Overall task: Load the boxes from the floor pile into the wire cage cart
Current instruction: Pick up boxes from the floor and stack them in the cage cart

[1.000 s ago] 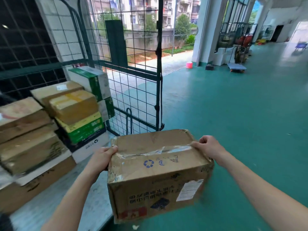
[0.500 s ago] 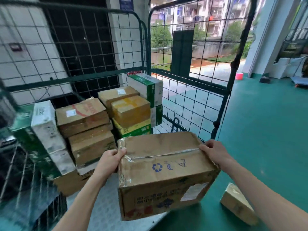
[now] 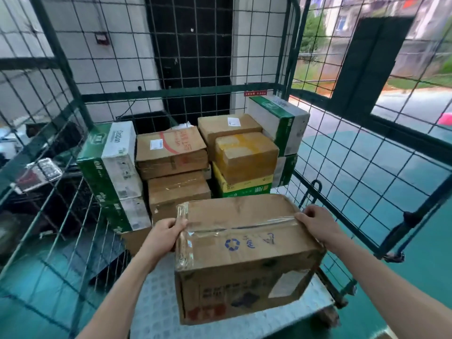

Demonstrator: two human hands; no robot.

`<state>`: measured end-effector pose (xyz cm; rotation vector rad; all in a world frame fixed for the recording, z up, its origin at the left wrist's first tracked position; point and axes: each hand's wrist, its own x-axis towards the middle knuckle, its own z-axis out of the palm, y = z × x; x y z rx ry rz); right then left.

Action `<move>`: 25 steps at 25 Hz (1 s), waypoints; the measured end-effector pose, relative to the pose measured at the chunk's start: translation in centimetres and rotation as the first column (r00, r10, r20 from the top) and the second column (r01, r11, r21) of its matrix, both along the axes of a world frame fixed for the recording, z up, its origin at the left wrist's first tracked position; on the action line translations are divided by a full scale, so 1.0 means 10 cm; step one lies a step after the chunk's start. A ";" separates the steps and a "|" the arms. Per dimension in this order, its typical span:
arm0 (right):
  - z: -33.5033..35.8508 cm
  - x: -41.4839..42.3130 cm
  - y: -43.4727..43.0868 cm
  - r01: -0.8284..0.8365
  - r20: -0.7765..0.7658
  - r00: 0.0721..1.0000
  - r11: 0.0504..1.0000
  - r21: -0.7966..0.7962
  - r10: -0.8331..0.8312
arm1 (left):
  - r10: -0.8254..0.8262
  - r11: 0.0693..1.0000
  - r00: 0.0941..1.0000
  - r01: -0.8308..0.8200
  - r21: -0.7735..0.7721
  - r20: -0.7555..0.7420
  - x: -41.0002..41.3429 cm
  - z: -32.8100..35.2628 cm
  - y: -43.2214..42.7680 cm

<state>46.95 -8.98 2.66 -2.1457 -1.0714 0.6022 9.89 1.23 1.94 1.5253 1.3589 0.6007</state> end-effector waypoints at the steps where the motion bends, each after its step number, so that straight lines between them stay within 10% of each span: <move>1: 0.01 0.02 0.19 -0.023 0.002 1.000 1.000 0.000 0.023 | 0.020 1.000 1.000 -0.019 0.013 -0.022 0.01 0.00 0.12; 25: 0.20 -0.64 3.54 -0.369 -0.273 0.884 0.925 0.086 0.378 | 0.466 0.873 0.885 -0.464 0.151 0.026 -0.67 0.34 2.58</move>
